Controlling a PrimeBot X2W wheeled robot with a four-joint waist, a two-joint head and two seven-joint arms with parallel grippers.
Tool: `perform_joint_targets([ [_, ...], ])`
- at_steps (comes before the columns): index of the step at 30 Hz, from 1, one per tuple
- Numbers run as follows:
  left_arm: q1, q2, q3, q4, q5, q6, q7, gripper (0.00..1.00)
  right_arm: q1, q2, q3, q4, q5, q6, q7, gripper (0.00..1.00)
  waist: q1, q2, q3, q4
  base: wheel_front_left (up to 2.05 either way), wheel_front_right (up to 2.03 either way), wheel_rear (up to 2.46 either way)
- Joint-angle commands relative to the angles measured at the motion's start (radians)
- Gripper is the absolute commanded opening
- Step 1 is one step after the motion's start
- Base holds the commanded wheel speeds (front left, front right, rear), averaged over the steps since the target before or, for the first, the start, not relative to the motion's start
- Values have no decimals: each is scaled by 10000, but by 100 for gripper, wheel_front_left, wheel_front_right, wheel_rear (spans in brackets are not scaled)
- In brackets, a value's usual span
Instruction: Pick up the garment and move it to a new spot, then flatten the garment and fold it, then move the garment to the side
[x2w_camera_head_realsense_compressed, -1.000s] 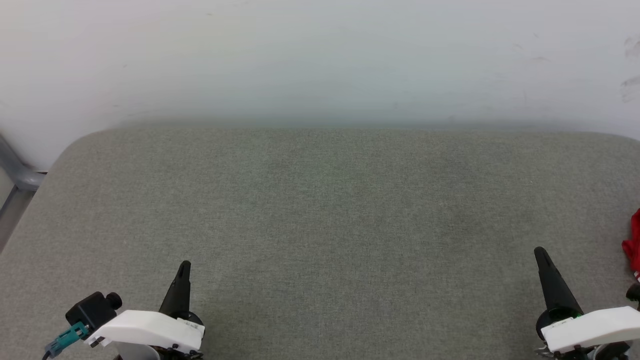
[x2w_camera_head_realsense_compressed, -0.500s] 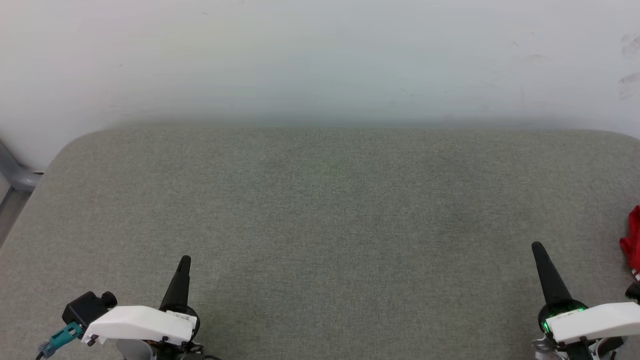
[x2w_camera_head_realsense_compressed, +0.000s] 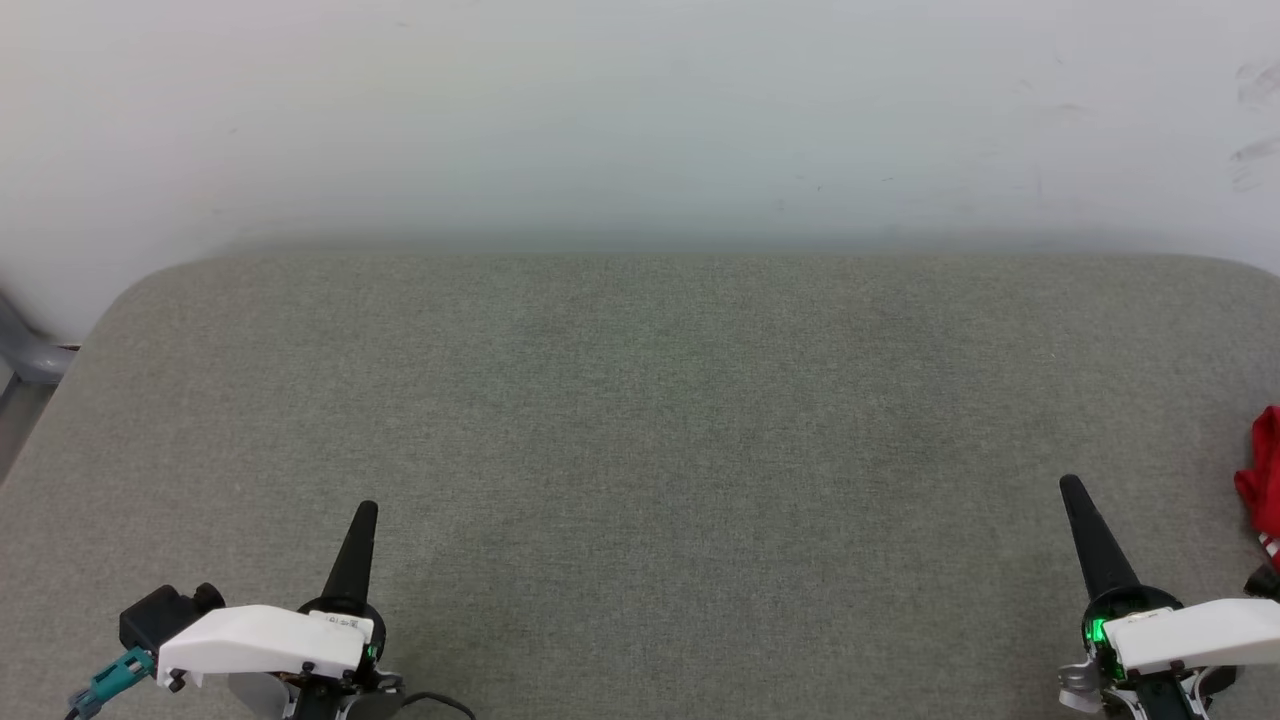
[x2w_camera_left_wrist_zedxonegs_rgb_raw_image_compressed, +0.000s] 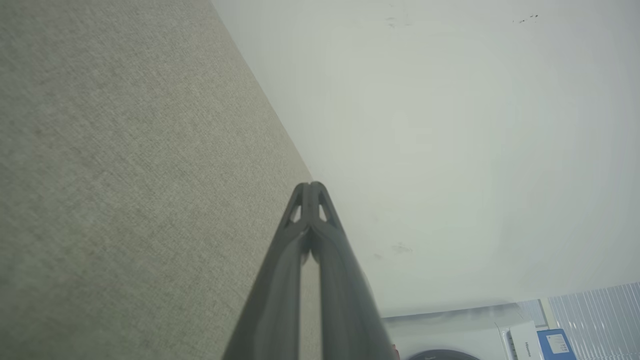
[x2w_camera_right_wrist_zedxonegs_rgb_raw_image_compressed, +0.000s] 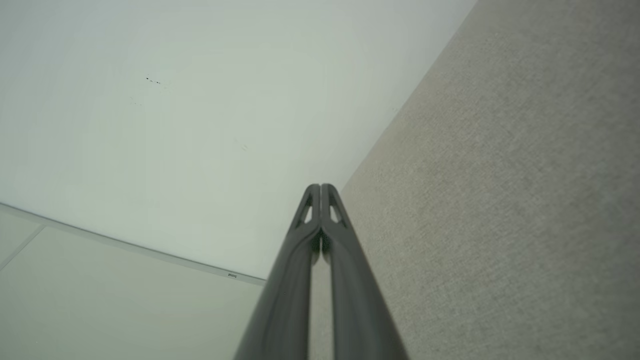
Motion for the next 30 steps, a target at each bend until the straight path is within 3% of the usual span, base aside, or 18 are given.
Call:
perform_joint_targets([
  [1, -216, -39, 99, -37, -183, -59, 44, 0, -237, -21, 5, 4, 219, -1, 17, 0, 0, 0, 3, -5, 0, 0, 0],
  [30, -410, -379, 684, 123, -2322, -380, 702, 0, -666, -22, 76, 690, 2702, -2, 111, 0, 0, 0, 81, -150, 0, 0, 0],
])
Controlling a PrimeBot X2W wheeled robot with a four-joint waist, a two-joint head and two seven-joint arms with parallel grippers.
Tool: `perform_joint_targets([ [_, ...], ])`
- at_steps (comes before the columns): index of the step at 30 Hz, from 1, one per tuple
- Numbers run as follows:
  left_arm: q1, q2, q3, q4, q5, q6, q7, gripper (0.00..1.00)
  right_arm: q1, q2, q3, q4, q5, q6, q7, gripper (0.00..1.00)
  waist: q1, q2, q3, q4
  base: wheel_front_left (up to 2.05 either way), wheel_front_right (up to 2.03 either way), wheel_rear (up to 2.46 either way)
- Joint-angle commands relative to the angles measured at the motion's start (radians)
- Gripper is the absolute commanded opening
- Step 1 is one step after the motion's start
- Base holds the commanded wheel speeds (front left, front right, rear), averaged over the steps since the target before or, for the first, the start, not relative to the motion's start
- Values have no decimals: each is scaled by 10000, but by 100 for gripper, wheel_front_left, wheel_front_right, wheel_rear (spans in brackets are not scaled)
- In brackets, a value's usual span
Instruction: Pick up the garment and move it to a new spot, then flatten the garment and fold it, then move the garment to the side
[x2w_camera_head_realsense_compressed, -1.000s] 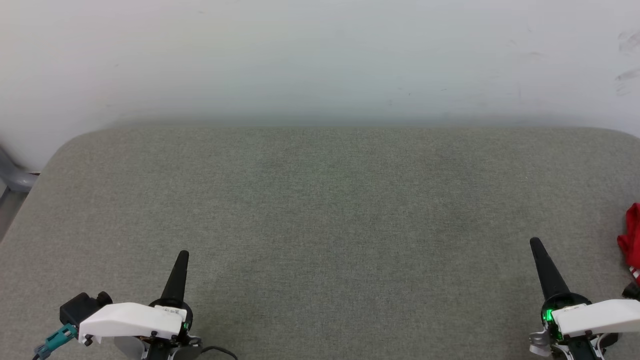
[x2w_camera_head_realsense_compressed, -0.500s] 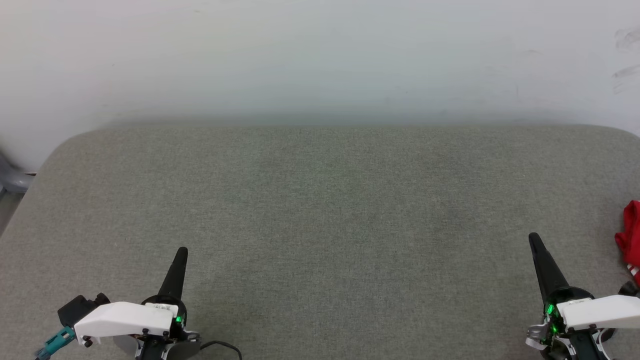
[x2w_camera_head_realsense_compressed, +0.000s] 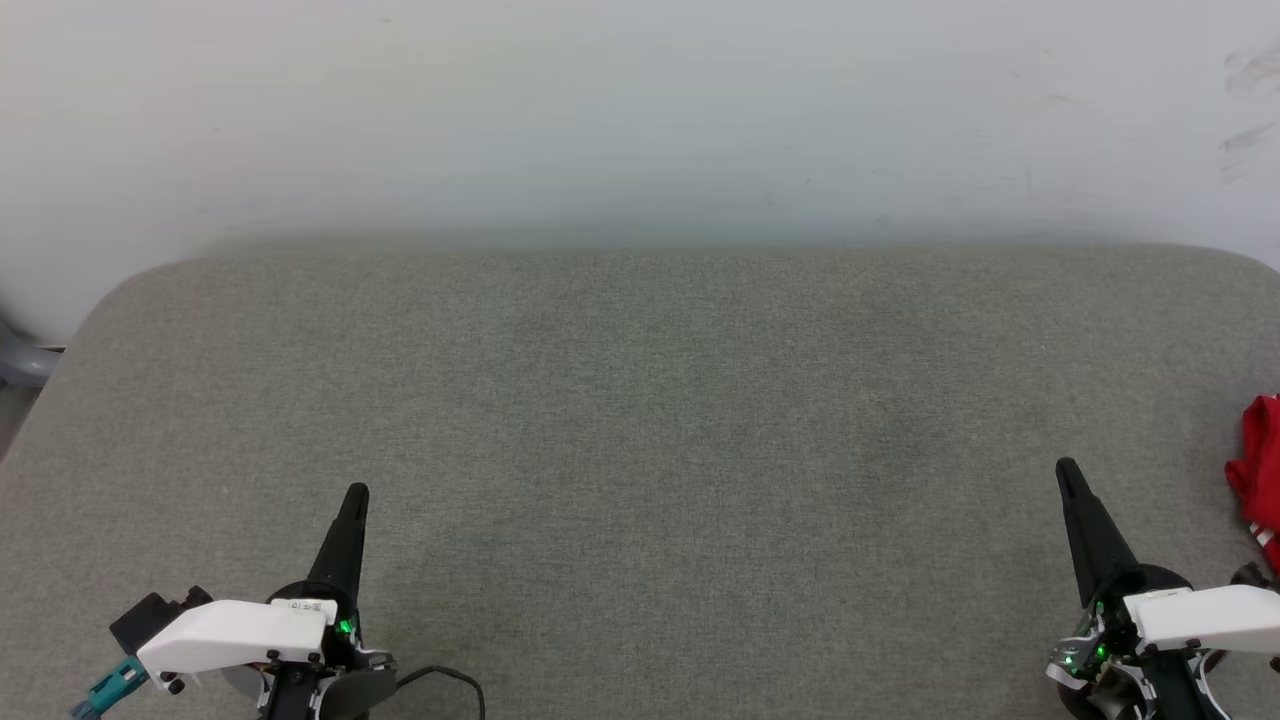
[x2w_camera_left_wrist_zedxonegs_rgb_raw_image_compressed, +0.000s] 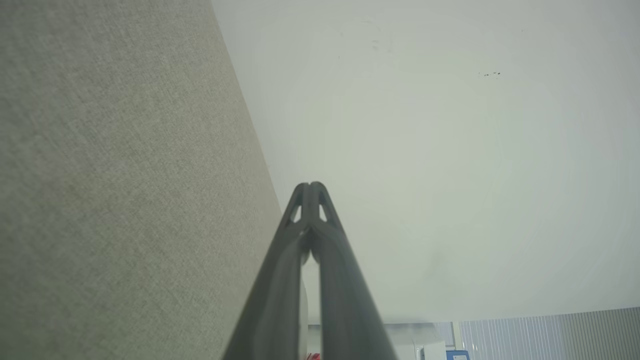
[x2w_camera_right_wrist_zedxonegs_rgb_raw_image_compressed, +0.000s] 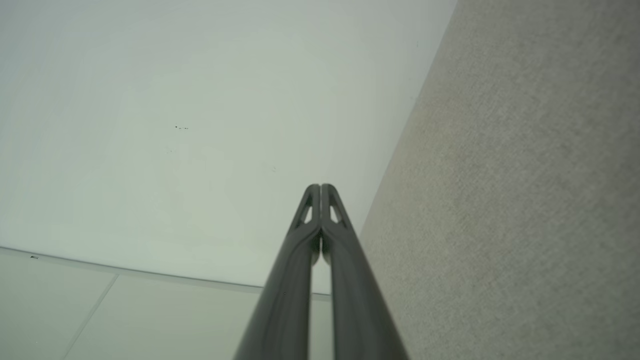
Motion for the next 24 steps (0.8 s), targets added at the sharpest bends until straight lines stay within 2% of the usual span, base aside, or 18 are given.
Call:
perform_joint_targets([
  [1, -160, -38, 80, 0, -185, -78, 64, 0, -178, -21, 10, 47, 208, -2, 33, 0, 0, 0, 4, -7, 0, 0, 0],
  [24, -263, -246, 429, 98, -1448, -265, 457, 0, -439, -21, 53, 448, 1684, -3, 85, 0, 0, 0, 62, -116, 0, 0, 0],
])
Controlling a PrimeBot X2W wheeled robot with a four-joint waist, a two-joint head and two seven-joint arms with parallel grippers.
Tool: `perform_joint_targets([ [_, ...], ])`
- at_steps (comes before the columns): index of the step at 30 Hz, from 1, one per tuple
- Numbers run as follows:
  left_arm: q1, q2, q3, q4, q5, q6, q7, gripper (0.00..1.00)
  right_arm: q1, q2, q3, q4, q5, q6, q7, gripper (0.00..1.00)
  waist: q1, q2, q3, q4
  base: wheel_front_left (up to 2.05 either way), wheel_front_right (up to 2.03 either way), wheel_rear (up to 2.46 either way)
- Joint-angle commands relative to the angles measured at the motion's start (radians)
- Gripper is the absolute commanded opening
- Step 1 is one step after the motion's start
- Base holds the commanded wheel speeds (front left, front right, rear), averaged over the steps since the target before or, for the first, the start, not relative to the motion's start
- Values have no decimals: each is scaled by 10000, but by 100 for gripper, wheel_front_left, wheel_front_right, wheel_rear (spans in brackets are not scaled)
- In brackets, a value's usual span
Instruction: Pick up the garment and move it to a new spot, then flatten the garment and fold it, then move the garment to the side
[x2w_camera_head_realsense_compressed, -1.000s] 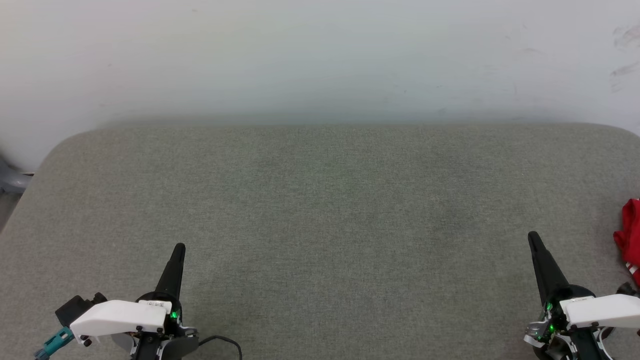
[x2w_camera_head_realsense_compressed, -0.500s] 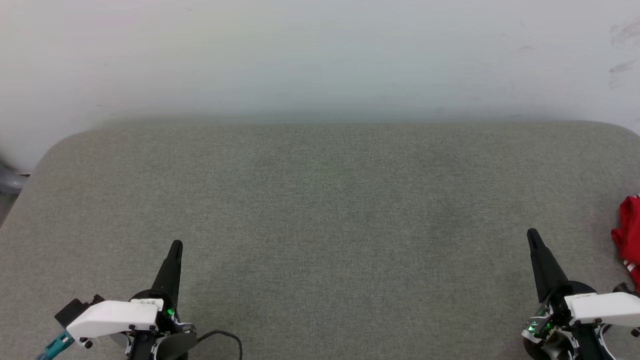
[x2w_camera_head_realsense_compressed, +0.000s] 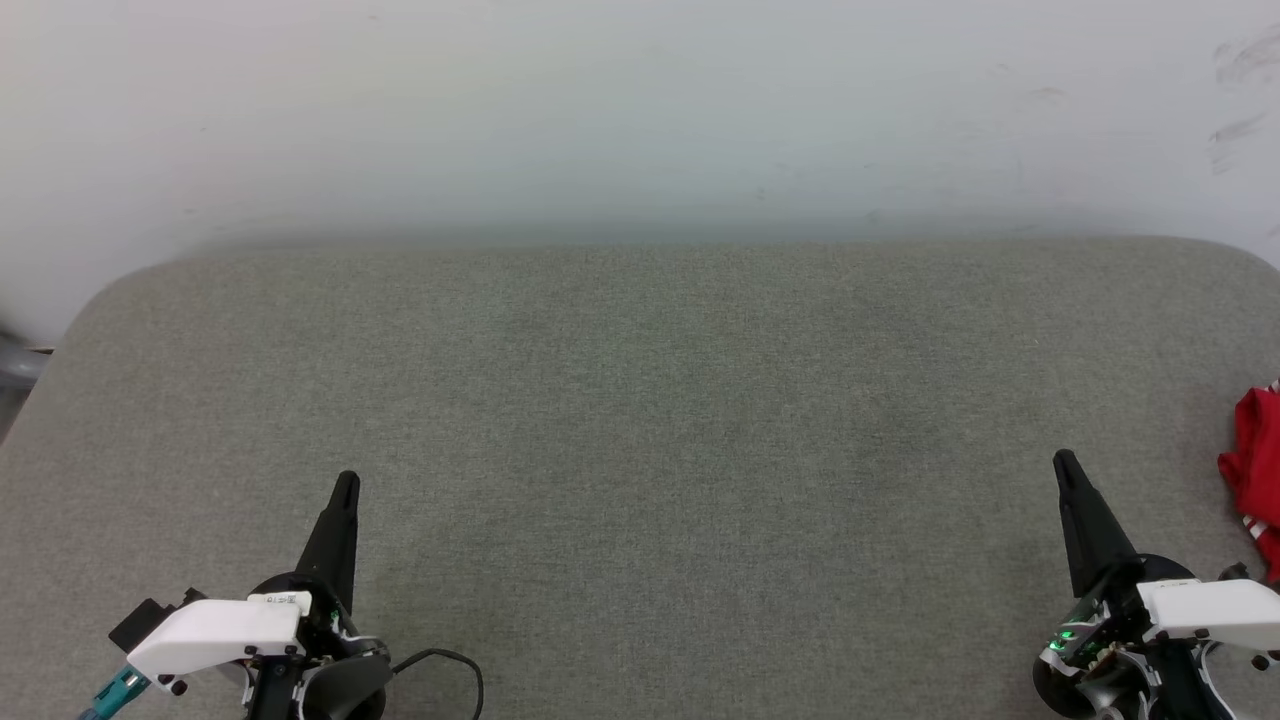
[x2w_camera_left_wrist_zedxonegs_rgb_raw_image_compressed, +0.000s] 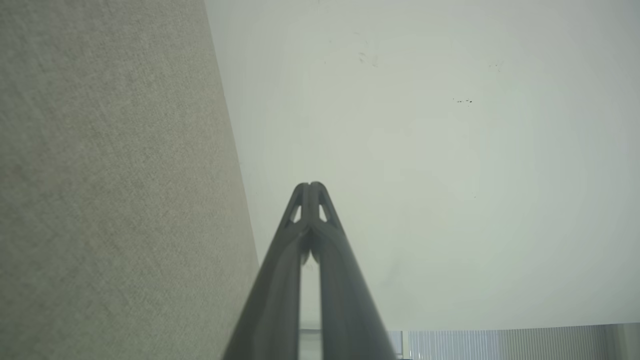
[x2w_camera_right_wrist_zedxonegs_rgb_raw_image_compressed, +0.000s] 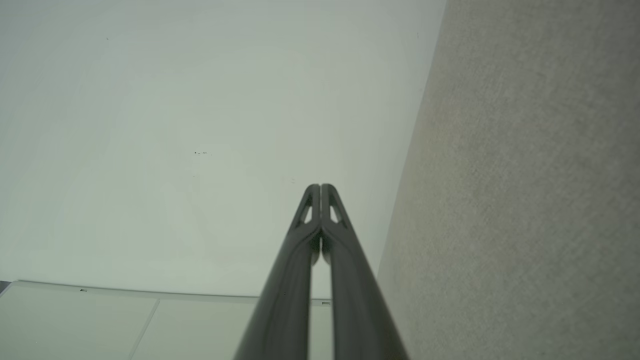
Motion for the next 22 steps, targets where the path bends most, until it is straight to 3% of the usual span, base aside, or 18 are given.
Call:
perform_joint_targets([
  [1, -91, -29, 40, 10, -18, -48, 36, 0, -131, -19, 13, 9, 41, -3, 20, 0, 1, 0, 0, 1, 0, 0, 0],
  [22, -86, -28, 37, 6, -19, -48, 37, 0, -132, -19, 15, 8, 42, -3, 15, 0, 1, 0, 0, 1, 0, 0, 0],
])
